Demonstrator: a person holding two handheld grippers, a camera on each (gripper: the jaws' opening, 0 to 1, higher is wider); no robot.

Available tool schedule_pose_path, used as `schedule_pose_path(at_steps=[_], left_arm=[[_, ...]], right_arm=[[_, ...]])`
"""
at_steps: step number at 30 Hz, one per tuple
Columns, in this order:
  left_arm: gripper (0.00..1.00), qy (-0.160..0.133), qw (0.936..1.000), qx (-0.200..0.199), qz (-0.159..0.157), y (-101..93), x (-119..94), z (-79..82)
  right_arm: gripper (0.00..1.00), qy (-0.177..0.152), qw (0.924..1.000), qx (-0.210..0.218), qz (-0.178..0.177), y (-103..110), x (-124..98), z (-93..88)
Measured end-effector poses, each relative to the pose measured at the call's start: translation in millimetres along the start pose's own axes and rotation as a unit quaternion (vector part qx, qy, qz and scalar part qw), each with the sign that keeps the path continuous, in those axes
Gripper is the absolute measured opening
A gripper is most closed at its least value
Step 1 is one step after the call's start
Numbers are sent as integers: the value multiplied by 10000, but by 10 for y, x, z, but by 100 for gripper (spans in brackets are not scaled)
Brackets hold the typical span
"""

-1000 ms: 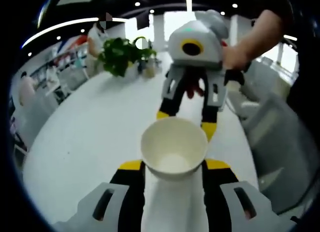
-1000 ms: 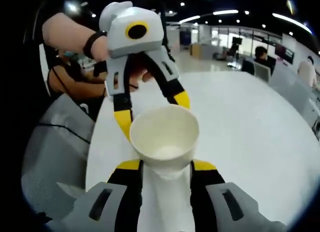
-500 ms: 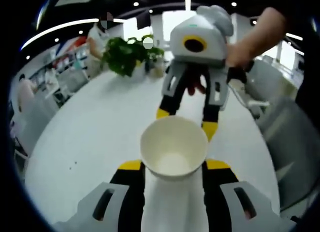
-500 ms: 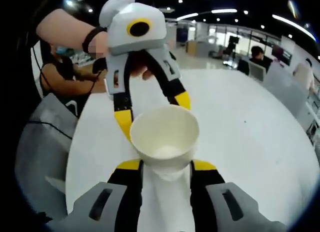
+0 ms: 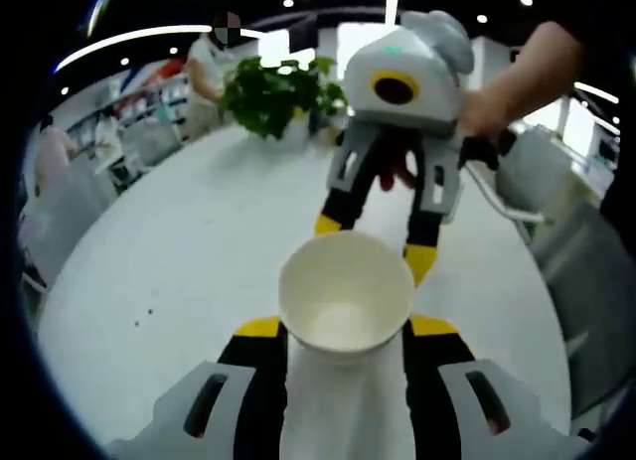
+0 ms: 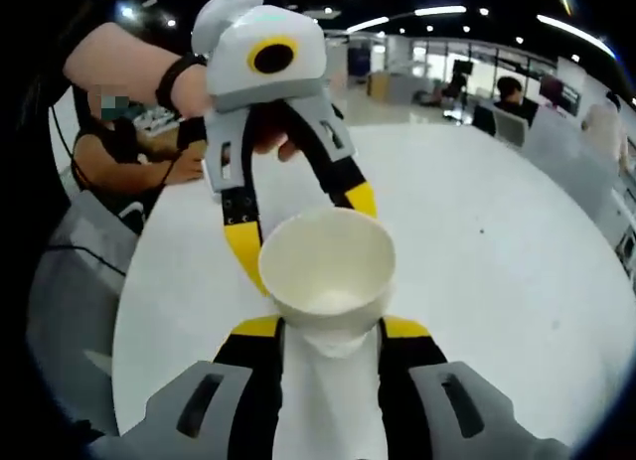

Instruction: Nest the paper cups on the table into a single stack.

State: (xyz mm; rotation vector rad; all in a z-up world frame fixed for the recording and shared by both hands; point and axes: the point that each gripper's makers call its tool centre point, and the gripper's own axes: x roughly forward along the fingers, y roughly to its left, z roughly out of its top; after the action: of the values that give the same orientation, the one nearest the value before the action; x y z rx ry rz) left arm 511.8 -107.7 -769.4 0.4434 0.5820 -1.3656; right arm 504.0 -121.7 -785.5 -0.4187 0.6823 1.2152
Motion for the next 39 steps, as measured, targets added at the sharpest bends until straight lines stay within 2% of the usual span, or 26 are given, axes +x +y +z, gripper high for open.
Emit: schedule_pose_path(at_steps=[11, 14, 16, 18, 29, 33, 39], left_arm=[[46, 6, 10000, 27, -27, -10, 64, -21], [47, 55, 10000, -41, -70, -29, 66, -39], [48, 142, 9999, 21, 1, -15, 47, -80], [51, 159, 9998, -83, 65, -11, 22, -102], [53, 196, 9994, -122, 271, -122, -222, -132], [54, 75, 9984, -285, 477, -142, -352, -123], [56, -108, 9963, -505, 693, -326, -574, -172]], right_arm=[[34, -235, 9994, 230, -82, 16, -5, -40], [37, -296, 9989, 340, -111, 27, -15, -58], [38, -297, 9988, 347, -160, 26, -35, -79], [39, -316, 9984, 426, -206, 22, -56, -103], [40, -435, 9956, 734, -379, 136, -238, -140], [41, -454, 9955, 720, -411, 259, -329, -148], [46, -563, 9938, 777, -567, 440, -525, -156]])
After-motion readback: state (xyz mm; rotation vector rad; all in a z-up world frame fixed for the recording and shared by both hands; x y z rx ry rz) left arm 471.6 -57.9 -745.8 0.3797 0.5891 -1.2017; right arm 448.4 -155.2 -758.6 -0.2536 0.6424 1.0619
